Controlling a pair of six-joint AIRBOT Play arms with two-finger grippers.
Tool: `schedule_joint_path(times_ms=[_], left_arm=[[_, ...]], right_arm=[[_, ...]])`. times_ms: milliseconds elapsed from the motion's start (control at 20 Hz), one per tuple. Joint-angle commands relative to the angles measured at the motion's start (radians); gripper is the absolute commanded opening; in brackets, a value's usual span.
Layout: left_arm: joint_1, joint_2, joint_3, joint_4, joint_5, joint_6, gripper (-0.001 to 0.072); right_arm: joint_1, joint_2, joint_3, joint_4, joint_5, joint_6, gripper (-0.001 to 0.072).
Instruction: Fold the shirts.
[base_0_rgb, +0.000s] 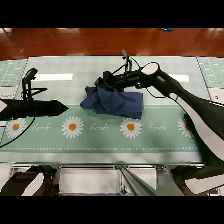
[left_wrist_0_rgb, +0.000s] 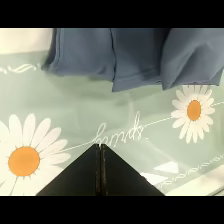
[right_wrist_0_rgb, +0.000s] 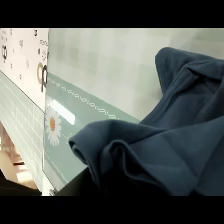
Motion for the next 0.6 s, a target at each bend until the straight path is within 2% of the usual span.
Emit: schedule_joint_path(times_ms=[0, 200, 250, 300, 350, 450, 550], left_arm=[[0.004, 0.019, -0.037, -0.023, 0.044, 0.002, 0.0017], [0.004, 0.019, -0.038, -0.029, 0.059, 0.002, 0.0017], [0.004, 0.016, -0.038, -0.029, 0.062, 0.002, 0.0017], [0.004, 0.012, -0.038, -0.029, 0.067, 0.002, 0.0017], [0.004, 0.010, -0.036, -0.029, 0.077, 0.003, 0.0017], [0.039, 0.010, 0.017, -0.031, 0.106, 0.002, 0.0017], [0.103, 0.012, 0.143, -0.038, 0.102, 0.002, 0.0017]], right_arm=[[0.006, -0.062, 0.001, 0.148, -0.037, -0.085, 0.0024], [0.031, -0.141, 0.078, 0.172, -0.027, -0.098, 0.0028], [0.045, -0.158, 0.096, 0.184, -0.031, -0.098, 0.0152], [0.056, -0.165, 0.105, 0.188, -0.032, -0.098, 0.0349], [0.056, -0.164, 0.105, 0.175, -0.025, -0.098, 0.0411], [0.008, -0.152, 0.105, 0.132, 0.051, -0.082, 0.0407], [-0.119, -0.097, 0.105, 0.040, 0.227, -0.050, 0.0406]])
